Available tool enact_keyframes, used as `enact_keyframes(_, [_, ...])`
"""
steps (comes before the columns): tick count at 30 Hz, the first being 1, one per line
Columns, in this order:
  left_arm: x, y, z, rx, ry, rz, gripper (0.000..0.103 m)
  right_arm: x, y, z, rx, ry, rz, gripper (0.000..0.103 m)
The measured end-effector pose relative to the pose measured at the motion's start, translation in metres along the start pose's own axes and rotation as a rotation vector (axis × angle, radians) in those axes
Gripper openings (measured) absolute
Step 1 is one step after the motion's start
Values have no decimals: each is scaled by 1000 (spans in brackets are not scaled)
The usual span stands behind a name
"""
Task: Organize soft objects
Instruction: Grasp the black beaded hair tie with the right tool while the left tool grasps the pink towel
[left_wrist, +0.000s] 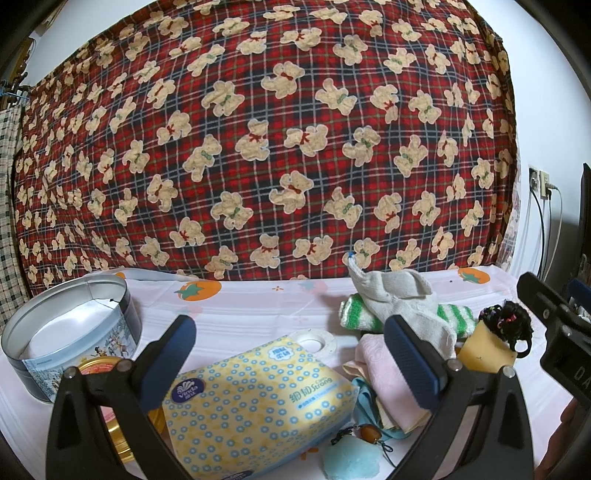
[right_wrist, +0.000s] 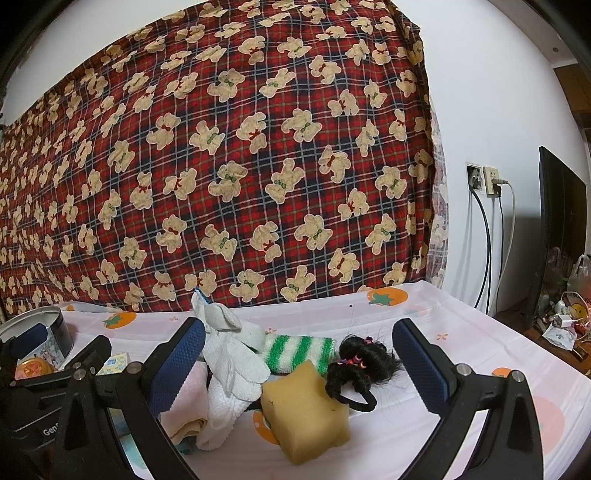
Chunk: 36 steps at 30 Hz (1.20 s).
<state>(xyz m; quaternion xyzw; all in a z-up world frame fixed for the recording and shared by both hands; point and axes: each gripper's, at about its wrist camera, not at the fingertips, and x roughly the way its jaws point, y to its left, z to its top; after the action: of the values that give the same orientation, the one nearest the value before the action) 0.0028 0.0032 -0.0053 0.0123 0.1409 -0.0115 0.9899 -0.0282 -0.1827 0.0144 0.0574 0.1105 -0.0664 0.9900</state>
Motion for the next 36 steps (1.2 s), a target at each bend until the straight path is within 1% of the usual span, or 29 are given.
enact_keyframes(5, [0,0,0,0,1,0,103,-2,-4,-1,3,-9,-12,103])
enact_keyframes(12, [1,0,0,-1,2,-1,103,0,-13,1,46,2,-20,103])
enact_keyframes(15, [0,0,0,-2,1,-6,103,2,-16,3,57,-9,-54,103])
enact_keyframes(18, [0,0,-2,-3,-6,-39,103,4,-25,5,71,-9,-111,103])
enact_keyframes(23, [-5,-5,-5,20,-14,-94,103,3,-51,8,168,-6,-179,102])
enact_keyframes(28, [-6,-18,-3,41,6,-179,102,4,-73,7,268,13,-182,102])
enact_keyframes(30, [-6,-32,-3,71,20,-213,94,3,-77,6,287,10,-185,102])
enact_keyframes(32, [0,-47,-2,116,46,-212,78,1,-80,6,299,0,-191,101])
enact_keyframes(33, [5,-56,-2,136,75,-211,73,0,-81,6,303,-4,-192,98])
enact_keyframes(34, [9,-61,-1,144,98,-215,63,-1,-82,7,308,-10,-192,96])
enact_keyframes(35, [16,-68,-1,151,134,-220,57,-1,-84,6,315,-15,-192,93])
enact_keyframes(36, [23,-77,-2,158,171,-217,56,-2,-85,6,319,-17,-193,92])
